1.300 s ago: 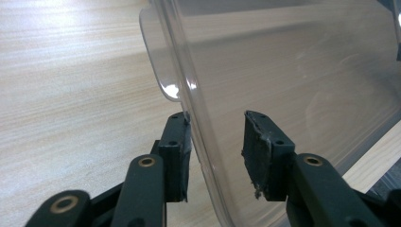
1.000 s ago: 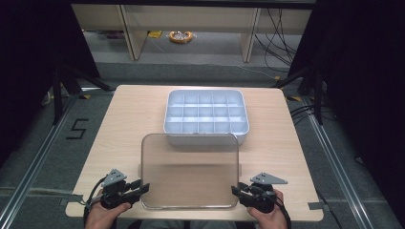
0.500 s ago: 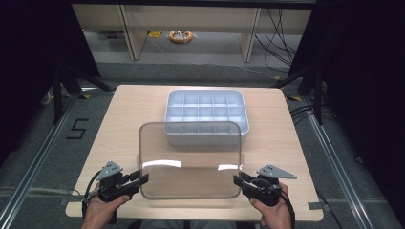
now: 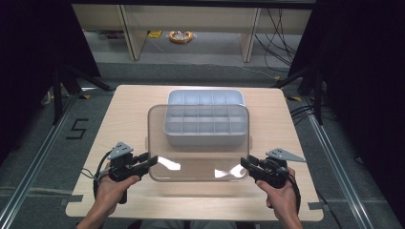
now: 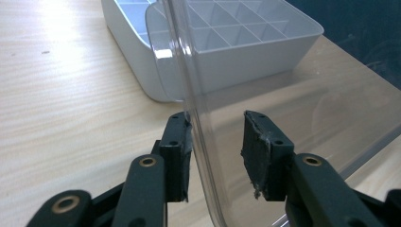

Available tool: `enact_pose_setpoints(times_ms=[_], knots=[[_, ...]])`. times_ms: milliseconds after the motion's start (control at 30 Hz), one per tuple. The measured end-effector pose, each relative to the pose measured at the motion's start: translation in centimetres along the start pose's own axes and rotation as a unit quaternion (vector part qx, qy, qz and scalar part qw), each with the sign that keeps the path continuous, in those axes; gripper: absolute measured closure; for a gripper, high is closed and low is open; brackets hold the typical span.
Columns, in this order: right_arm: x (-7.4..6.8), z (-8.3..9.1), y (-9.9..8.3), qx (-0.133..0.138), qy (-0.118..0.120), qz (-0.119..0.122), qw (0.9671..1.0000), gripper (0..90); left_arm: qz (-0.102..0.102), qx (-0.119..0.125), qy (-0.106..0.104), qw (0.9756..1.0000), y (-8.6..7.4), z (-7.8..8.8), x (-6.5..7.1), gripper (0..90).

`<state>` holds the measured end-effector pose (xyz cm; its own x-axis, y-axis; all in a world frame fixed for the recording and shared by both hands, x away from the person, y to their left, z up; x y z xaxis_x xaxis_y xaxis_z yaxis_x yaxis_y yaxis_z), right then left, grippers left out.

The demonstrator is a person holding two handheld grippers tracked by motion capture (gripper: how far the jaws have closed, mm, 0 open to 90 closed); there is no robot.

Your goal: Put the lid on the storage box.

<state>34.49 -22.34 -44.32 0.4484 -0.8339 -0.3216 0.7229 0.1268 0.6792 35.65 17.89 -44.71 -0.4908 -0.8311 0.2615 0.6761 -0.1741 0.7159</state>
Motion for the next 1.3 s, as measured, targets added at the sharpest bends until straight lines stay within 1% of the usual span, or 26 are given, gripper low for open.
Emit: enact_pose_setpoints(times_ms=[33,133,167,200,233,267,300,500,567,600,633,667,733,767,800,833,900,933,967,1067,1100,1167,1200,1233,1267,1300], knots=[[0.5,-0.2,0.4,0.012,-0.011,0.015,0.9998,65.2,-0.003,-0.001,0.002,1.0000,0.2,-0.1,0.0,61.5],[0.6,-0.1,0.7,0.009,-0.014,0.011,0.9998,65.3,-0.002,-0.001,-0.001,1.0000,0.6,-0.4,0.0,61.4],[0.7,-0.1,1.1,0.011,-0.006,0.003,0.9999,65.2,-0.005,-0.002,0.000,1.0000,0.8,-0.5,-0.1,61.3],[1.2,-0.2,1.3,0.014,-0.009,0.016,0.9997,65.2,-0.002,-0.002,-0.002,1.0000,0.9,-0.6,-0.1,61.4],[1.2,-0.2,1.4,0.011,-0.007,0.001,0.9999,65.2,-0.001,-0.002,-0.002,1.0000,1.1,-0.7,-0.1,61.3],[1.2,-0.2,1.4,0.011,-0.007,0.001,0.9999,65.2,-0.001,-0.003,-0.003,1.0000,1.3,-0.7,-0.1,61.3],[1.7,-0.3,2.0,0.019,-0.007,0.010,0.9998,65.2,0.000,0.000,-0.005,1.0000,1.6,-0.9,-0.1,61.3],[2.3,-0.4,3.5,0.024,-0.012,0.008,0.9996,64.8,-0.003,0.009,0.001,1.0000,3.8,-1.3,-0.2,61.2],[2.2,-0.4,4.2,0.025,-0.006,-0.010,0.9996,64.8,-0.001,0.010,0.004,0.9999,4.6,-1.6,-0.4,61.0],[2.7,-0.5,4.7,0.028,-0.014,0.007,0.9995,64.7,0.000,0.012,0.005,0.9999,5.0,-1.8,-0.4,60.9],[2.9,-0.6,5.5,0.027,-0.019,-0.002,0.9994,64.3,0.000,0.012,0.006,0.9999,5.5,-2.0,-0.5,60.7],[2.9,-0.6,5.5,0.027,-0.019,-0.002,0.9994,64.3,0.003,0.014,0.004,0.9999,5.9,-2.2,-0.6,60.7],[3.4,-0.9,6.8,0.032,-0.014,-0.008,0.9994,64.3,0.008,0.013,0.007,0.9999,6.6,-2.7,-0.8,60.2],[3.4,-0.9,6.8,0.032,-0.014,-0.008,0.9994,64.3,0.014,0.012,0.006,0.9998,7.0,-2.9,-1.0,60.2],[3.5,-1.0,7.2,0.030,-0.015,-0.017,0.9993,64.3,0.014,0.012,0.005,0.9998,7.3,-3.1,-1.1,60.2],[3.9,-1.2,7.6,0.036,-0.023,-0.005,0.9991,64.2,0.016,0.011,0.006,0.9998,7.6,-3.4,-1.2,60.1],[4.3,-1.4,8.3,0.035,-0.022,-0.007,0.9991,63.9,0.017,0.015,0.005,0.9997,8.3,-3.9,-1.4,59.9],[4.3,-1.5,8.6,0.034,-0.021,-0.018,0.9990,63.9,0.022,0.016,0.005,0.9996,8.6,-4.1,-1.5,60.0],[4.7,-1.9,9.2,0.034,-0.024,-0.015,0.9990,63.5,0.025,0.019,0.007,0.9995,8.9,-4.3,-1.6,60.0],[5.1,-2.3,9.7,0.034,-0.024,-0.027,0.9988,63.2,0.029,0.020,0.006,0.9994,9.8,-4.8,-1.9,59.9],[5.5,-2.6,10.3,0.033,-0.025,-0.029,0.9987,63.0,0.030,0.022,0.007,0.9993,10.1,-5.0,-2.0,59.9],[5.8,-2.8,10.5,0.034,-0.021,-0.030,0.9988,63.0,0.036,0.019,0.008,0.9991,10.6,-5.4,-2.3,59.9],[6.0,-3.1,10.8,0.032,-0.026,-0.034,0.9986,62.9,0.037,0.018,0.006,0.9991,10.8,-5.6,-2.4,60.0],[5.9,-3.2,10.9,0.030,-0.020,-0.047,0.9982,62.7,0.040,0.019,0.009,0.9990,10.9,-5.8,-2.5,59.9],[6.3,-3.4,11.1,0.031,-0.024,-0.035,0.9986,62.7,0.041,0.018,0.009,0.9989,11.1,-6.0,-2.6,59.9],[6.2,-3.7,11.4,0.026,-0.021,-0.059,0.9977,62.5,0.044,0.017,0.010,0.9988,11.2,-6.3,-2.7,59.8]])
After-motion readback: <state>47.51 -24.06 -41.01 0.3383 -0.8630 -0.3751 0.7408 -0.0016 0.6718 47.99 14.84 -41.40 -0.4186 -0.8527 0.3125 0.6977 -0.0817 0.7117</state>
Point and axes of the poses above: each handheld gripper's, and its own axes: z roughly backward along the jaws, y roughly out of its top, x roughly to its right, the point moved 2 cm from there along -z, roughly forward along the jaws, and after that the axes turned 12 degrees about -x, right-handed, at the moved point
